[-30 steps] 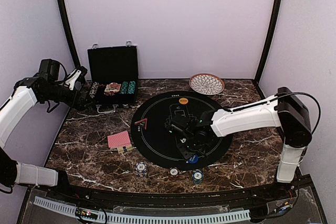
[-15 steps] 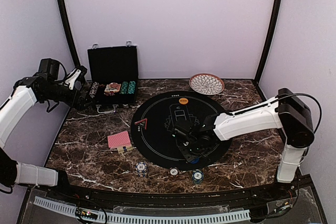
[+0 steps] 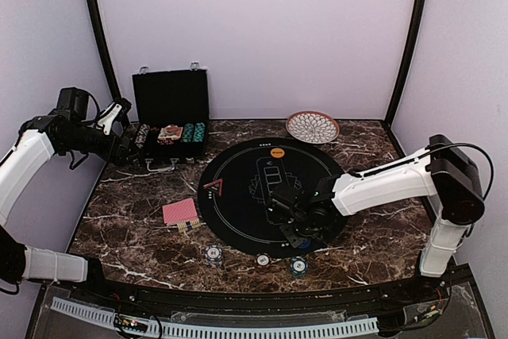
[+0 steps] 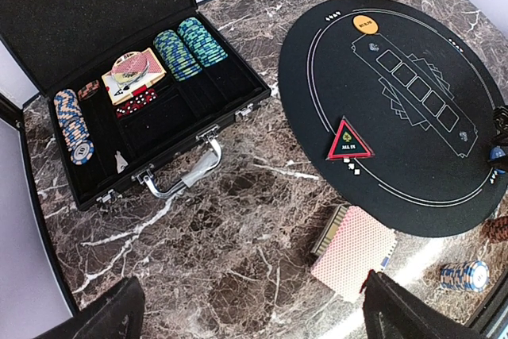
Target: Distribute texas hold em gaming equipment
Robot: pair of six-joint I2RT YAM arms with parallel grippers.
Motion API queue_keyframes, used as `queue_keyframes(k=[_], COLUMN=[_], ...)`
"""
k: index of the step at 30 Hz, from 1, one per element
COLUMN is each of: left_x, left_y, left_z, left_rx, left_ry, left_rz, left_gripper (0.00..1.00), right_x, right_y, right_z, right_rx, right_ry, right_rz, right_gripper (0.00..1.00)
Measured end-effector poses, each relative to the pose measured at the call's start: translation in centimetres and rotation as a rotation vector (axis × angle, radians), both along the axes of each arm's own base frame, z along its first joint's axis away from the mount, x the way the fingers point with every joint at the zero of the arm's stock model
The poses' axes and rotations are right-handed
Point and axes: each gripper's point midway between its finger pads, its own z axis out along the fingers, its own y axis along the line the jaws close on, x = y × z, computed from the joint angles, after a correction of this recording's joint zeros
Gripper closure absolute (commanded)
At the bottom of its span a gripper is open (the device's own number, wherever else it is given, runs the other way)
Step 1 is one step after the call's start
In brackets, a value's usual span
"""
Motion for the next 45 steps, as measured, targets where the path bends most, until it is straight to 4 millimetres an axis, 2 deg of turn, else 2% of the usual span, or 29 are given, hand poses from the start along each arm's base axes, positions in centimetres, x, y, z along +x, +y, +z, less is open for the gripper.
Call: queue_keyframes(k=[6,13,21,26,35,45], left_x=[0.0,0.0,-0.1,-0.1,-0.2,-0.4], left_y=[0.0,0.0,0.2,0.4,0.5,0.4], left_z=[0.0,0.0,-0.2,-0.3,-0.5,-0.5], left_rx=[0.001,0.007,0.020,0.029,0.031,0.028], left_ry=[-0.001,-0.003,0.004,0.007,0.015,0.023], left_rz=[-0.001,-0.004,-0.001,0.006,0.008,0.004], left_gripper=[0.01,0.01,0.01,0.01,0.01,0.01], right_x=[0.2,0.3,0.8,0.4,-2.8,-7.5], right_y=[-1.0,-2.2,-0.8,-0.5,-0.2,2.4], right_z=[0.1,0.8,5.7,7.2,10.6,11.4], right_rx=[-0.030,-0.078,0.018,0.052,0.153,0.196], right_ry=[-0.005,-0.004,-0.039,-0.035,-0.031,0.007], right_rz=[-0.011,-0.019,-0.021,-0.039,-0.062,0.039], right_gripper=[0.57,0.47,0.26,0.18,0.11,0.06])
